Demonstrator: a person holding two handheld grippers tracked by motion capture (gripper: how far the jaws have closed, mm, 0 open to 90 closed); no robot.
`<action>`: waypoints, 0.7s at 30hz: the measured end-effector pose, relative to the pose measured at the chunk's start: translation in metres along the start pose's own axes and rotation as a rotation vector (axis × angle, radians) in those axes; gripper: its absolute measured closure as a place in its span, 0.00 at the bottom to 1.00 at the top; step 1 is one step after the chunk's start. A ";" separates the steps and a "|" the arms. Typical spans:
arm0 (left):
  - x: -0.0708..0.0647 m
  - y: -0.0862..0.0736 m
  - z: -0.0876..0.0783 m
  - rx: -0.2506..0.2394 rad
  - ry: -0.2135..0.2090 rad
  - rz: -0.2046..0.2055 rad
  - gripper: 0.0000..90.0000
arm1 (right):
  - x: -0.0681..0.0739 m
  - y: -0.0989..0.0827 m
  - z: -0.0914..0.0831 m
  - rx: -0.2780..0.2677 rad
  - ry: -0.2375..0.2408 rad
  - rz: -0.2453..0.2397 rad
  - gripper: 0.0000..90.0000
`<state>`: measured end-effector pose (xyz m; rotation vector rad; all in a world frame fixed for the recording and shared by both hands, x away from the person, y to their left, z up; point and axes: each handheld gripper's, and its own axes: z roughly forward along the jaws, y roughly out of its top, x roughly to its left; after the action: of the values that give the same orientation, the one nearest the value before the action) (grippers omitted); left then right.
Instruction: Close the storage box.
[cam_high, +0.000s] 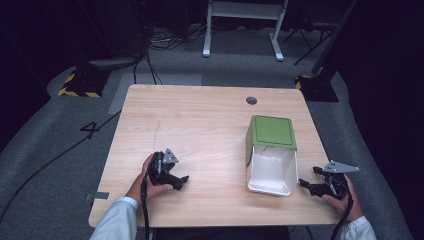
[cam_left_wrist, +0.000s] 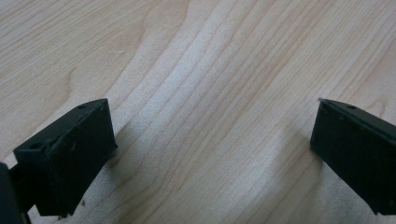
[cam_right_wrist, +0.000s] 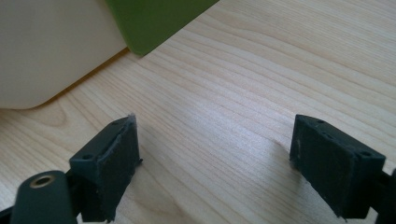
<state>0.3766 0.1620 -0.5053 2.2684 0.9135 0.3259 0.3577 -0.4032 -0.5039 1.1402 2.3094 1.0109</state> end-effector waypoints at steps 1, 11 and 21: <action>0.000 0.000 0.000 0.000 0.000 0.002 0.00 | 0.000 0.000 0.000 0.000 0.002 -0.003 0.17; 0.000 0.000 0.000 0.000 0.004 0.000 0.00 | 0.004 -0.002 -0.009 -0.015 0.095 -0.081 0.26; 0.000 0.000 0.000 0.001 0.006 0.001 0.00 | 0.025 0.023 -0.042 -0.117 0.185 -0.126 0.27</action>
<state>0.3761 0.1621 -0.5051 2.2695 0.9159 0.3328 0.3295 -0.3924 -0.4589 0.8764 2.3927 1.2308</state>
